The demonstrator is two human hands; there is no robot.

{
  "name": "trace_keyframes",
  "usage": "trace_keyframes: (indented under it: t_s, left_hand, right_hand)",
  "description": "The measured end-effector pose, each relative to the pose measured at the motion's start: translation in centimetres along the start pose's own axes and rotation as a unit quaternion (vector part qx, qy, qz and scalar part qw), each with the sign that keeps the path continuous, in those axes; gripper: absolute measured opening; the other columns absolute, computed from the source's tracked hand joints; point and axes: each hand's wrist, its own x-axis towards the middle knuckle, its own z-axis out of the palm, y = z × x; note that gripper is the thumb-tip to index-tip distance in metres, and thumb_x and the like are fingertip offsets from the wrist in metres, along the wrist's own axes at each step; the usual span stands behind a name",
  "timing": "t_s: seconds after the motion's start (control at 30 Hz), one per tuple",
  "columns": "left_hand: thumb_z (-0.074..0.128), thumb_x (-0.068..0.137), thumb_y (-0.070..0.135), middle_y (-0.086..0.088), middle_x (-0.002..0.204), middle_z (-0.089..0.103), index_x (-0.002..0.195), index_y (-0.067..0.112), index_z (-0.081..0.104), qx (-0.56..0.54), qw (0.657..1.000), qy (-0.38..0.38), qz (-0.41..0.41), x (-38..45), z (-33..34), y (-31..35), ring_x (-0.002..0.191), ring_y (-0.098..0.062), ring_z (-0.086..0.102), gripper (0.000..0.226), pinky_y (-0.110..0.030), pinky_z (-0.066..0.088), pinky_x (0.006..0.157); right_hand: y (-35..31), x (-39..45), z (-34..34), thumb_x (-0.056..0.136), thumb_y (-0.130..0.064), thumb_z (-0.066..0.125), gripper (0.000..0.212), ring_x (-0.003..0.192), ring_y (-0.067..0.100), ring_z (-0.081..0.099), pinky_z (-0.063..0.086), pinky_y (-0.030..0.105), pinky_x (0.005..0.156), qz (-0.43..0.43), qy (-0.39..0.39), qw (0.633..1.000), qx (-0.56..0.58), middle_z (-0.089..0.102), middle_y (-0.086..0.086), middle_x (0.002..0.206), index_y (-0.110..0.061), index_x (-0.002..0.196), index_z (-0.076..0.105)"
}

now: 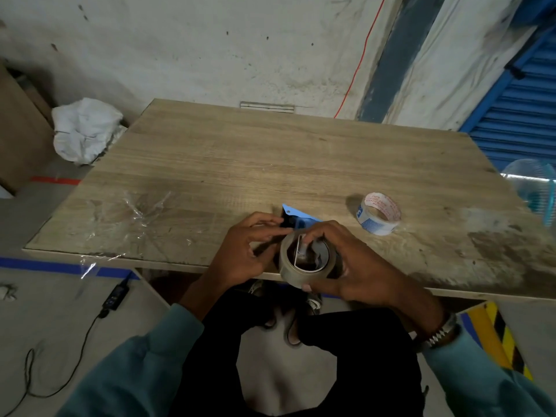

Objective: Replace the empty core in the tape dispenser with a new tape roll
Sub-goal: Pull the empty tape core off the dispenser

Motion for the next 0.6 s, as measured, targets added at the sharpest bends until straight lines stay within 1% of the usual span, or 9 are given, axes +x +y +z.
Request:
trace_keyframes:
  t_s: [0.07,0.13,0.2,0.27,0.3,0.37,0.47,0.53,0.6]
  left_hand:
    - [0.078,0.088,-0.004,0.001,0.124,0.075,0.122,0.017,0.081,0.009,1.000,0.006,0.007,0.0,0.1,0.1,0.115,-0.009,0.073,0.040,-0.030,0.060,0.098]
    - [0.080,0.088,-0.004,0.001,0.117,0.079,0.117,0.013,0.082,0.029,0.999,0.015,0.025,0.0,0.1,0.1,0.107,-0.007,0.076,0.034,-0.030,0.061,0.096]
    - [0.082,0.087,-0.002,0.001,0.112,0.081,0.113,0.011,0.084,0.042,0.998,0.013,0.038,0.1,0.1,0.0,0.102,-0.006,0.077,0.029,-0.034,0.062,0.094]
    - [0.082,0.086,-0.001,0.002,0.109,0.082,0.113,0.010,0.083,0.033,0.999,-0.002,0.034,0.1,0.1,0.1,0.101,-0.007,0.078,0.029,-0.036,0.062,0.092]
    - [0.083,0.087,0.000,0.002,0.109,0.082,0.114,0.010,0.083,0.025,0.999,-0.011,0.031,0.0,0.1,0.1,0.101,-0.009,0.078,0.030,-0.036,0.062,0.092]
    - [0.083,0.087,0.002,0.002,0.111,0.082,0.117,0.011,0.082,0.002,0.999,-0.028,0.019,0.0,0.1,0.2,0.103,-0.011,0.078,0.030,-0.035,0.062,0.094]
    - [0.082,0.088,-0.001,0.003,0.109,0.083,0.115,0.012,0.082,-0.052,0.997,-0.045,-0.037,-0.1,0.2,0.4,0.104,-0.012,0.079,0.029,-0.030,0.061,0.097]
    - [0.082,0.088,-0.003,0.000,0.106,0.084,0.111,0.009,0.081,-0.078,0.992,-0.055,-0.084,0.0,0.2,0.5,0.102,-0.011,0.079,0.027,-0.023,0.059,0.097]
    - [0.085,0.086,-0.002,-0.004,0.102,0.084,0.108,0.005,0.082,-0.085,0.988,-0.064,-0.112,0.1,0.3,0.4,0.099,-0.015,0.080,0.023,-0.021,0.058,0.095]
  right_hand:
    - [0.3,-0.3,0.4,0.073,-0.043,0.096,0.064,0.131,0.011,0.056,0.050,0.043,0.108,0.004,0.046,0.999,-0.021,0.057,-0.014,0.136,-0.033,0.127,0.061]
    - [0.6,-0.6,0.5,0.074,-0.047,0.094,0.066,0.135,0.006,0.055,0.049,0.038,0.110,0.001,0.059,0.997,-0.043,0.057,-0.019,0.140,-0.036,0.131,0.063]
    - [1.0,-0.8,0.3,0.076,-0.044,0.091,0.061,0.139,0.001,0.051,0.046,0.030,0.114,-0.011,0.055,0.997,-0.057,0.056,-0.019,0.147,-0.035,0.132,0.068]
    - [1.3,-1.1,0.0,0.078,-0.040,0.089,0.050,0.143,-0.004,0.047,0.042,0.024,0.117,-0.014,0.044,0.997,-0.067,0.053,-0.019,0.153,-0.035,0.125,0.075]
    - [1.5,-1.3,-0.1,0.079,-0.039,0.088,0.044,0.144,-0.007,0.045,0.041,0.024,0.117,-0.014,0.038,0.997,-0.073,0.050,-0.019,0.155,-0.034,0.121,0.077]
    - [1.7,-1.5,0.0,0.080,-0.038,0.085,0.034,0.145,-0.010,0.042,0.043,0.029,0.116,-0.008,0.032,0.996,-0.081,0.045,-0.022,0.158,-0.035,0.113,0.078]
    - [1.8,-1.7,0.2,0.079,-0.037,0.087,0.027,0.147,-0.007,0.043,0.050,0.037,0.112,-0.007,0.026,0.998,-0.063,0.040,-0.024,0.161,-0.035,0.105,0.078]
    - [1.6,-1.9,0.3,0.077,-0.041,0.092,0.026,0.149,-0.006,0.041,0.051,0.036,0.112,-0.014,0.028,0.999,-0.041,0.040,-0.025,0.161,-0.033,0.098,0.079]
    - [1.4,-1.9,0.4,0.077,-0.047,0.092,0.027,0.150,-0.008,0.039,0.051,0.034,0.111,-0.022,0.039,0.998,-0.041,0.041,-0.023,0.162,-0.030,0.093,0.079]
